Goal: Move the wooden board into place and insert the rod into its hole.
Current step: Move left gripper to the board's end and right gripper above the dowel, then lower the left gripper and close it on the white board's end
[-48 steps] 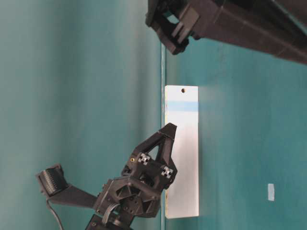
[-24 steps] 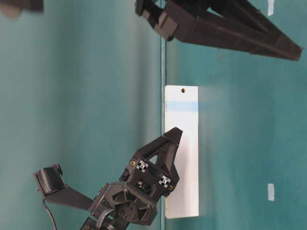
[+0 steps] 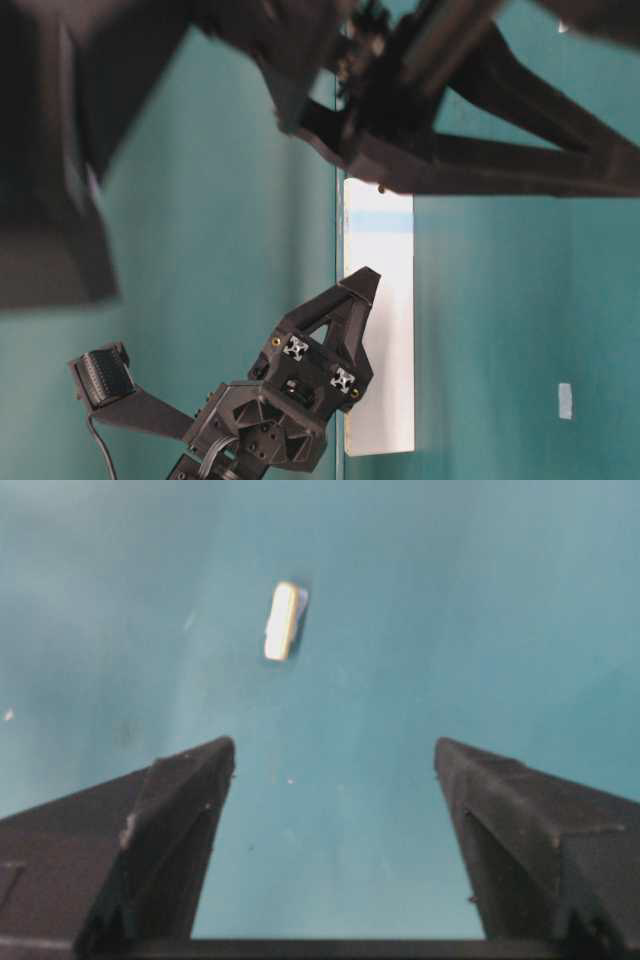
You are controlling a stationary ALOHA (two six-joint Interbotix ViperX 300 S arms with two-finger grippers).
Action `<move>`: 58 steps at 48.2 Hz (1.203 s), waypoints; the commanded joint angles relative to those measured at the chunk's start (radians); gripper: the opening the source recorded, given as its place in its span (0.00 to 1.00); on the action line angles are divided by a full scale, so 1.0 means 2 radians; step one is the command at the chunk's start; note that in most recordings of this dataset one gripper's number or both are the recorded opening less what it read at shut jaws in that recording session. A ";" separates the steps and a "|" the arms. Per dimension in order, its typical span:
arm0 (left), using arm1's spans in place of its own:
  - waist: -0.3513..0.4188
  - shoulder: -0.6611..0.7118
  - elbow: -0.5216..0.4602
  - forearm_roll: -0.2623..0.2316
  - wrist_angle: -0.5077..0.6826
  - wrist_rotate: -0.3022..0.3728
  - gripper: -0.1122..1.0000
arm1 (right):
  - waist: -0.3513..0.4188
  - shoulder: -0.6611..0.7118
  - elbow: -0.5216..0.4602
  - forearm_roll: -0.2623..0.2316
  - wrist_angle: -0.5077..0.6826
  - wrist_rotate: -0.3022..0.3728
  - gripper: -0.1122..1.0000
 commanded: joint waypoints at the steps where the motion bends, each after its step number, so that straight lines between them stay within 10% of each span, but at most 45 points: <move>1: -0.002 -0.016 -0.004 0.002 0.002 0.001 0.92 | 0.004 0.006 -0.042 -0.001 0.030 0.012 0.88; 28: -0.002 -0.017 -0.018 0.003 0.074 0.008 0.92 | 0.006 0.038 -0.085 -0.001 0.057 0.018 0.88; 46: 0.014 -0.039 -0.071 0.005 0.165 0.159 0.92 | 0.008 0.038 -0.084 -0.001 0.058 0.020 0.88; 58: 0.064 -0.039 -0.075 0.005 0.216 0.199 0.92 | 0.009 0.038 -0.081 -0.001 0.060 0.025 0.88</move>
